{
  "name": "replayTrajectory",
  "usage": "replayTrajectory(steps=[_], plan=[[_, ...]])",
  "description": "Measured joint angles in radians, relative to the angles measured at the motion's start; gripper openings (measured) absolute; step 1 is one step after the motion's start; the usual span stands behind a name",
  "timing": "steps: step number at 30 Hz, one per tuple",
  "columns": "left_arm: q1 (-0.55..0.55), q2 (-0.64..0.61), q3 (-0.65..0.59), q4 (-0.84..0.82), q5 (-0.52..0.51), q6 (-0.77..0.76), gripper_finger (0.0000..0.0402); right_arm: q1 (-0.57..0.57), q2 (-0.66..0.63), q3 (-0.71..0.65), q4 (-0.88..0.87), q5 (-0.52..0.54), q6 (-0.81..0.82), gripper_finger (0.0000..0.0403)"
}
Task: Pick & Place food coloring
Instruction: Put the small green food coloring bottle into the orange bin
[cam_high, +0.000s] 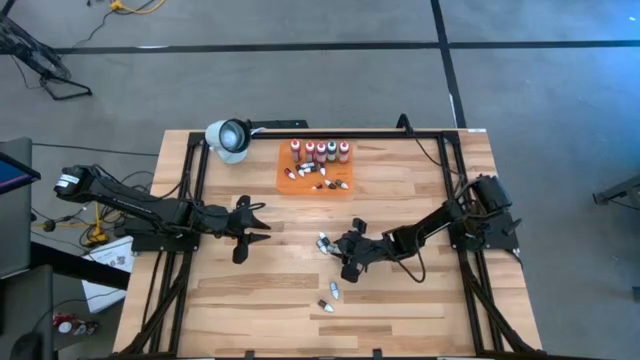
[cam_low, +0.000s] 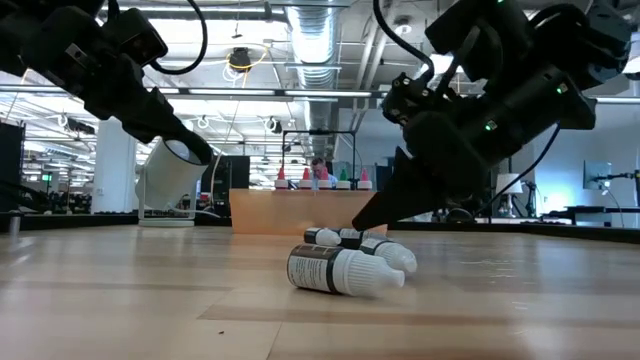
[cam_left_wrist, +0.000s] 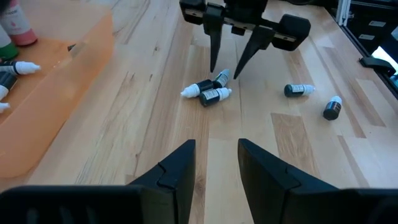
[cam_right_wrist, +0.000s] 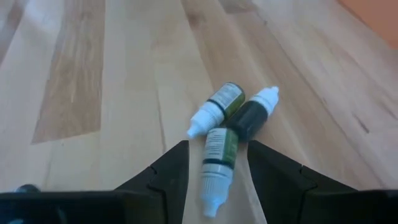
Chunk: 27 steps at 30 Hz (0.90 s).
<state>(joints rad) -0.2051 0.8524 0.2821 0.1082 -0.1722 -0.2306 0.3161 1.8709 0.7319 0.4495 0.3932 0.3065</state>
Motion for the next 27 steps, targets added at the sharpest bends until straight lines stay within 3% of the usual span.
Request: replayTrajectory(steps=[27], plan=[[0.0, 0.0, 0.0, 0.014, 0.0, 0.0, 0.0113, 0.002, 0.0, -0.001, -0.061, -0.009, 0.027, 0.0127]])
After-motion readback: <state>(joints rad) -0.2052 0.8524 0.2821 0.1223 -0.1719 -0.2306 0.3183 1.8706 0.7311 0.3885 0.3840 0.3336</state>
